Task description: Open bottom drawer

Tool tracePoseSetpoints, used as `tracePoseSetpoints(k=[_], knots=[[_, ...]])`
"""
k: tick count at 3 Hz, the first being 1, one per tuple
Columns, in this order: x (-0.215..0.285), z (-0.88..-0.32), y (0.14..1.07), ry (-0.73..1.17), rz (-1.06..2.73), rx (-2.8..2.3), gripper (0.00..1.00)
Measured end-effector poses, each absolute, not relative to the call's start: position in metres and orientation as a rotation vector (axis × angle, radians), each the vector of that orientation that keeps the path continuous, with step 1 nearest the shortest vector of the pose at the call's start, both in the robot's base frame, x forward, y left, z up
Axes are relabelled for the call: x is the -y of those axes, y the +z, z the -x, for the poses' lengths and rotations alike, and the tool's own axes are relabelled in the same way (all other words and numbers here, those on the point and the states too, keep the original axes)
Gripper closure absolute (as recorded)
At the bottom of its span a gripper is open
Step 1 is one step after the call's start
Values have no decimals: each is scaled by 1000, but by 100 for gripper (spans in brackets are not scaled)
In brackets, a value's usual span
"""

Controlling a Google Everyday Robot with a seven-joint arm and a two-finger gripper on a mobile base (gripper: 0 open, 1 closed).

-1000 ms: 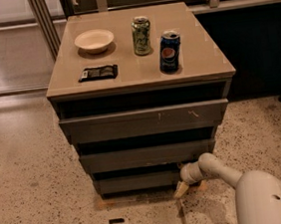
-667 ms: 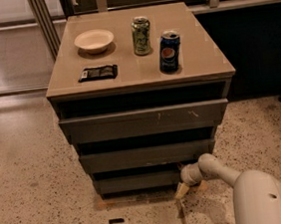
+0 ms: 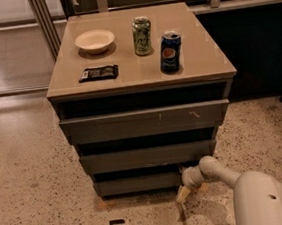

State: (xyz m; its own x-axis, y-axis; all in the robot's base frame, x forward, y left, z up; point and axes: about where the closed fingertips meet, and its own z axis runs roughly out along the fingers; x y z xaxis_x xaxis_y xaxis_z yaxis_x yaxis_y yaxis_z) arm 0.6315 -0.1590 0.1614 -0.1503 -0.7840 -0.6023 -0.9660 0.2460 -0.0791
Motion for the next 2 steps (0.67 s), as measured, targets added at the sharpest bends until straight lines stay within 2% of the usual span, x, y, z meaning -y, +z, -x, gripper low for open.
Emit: tracePoseSetpoints(k=[2], knots=[[156, -613, 171, 473, 1610, -2017, 0]])
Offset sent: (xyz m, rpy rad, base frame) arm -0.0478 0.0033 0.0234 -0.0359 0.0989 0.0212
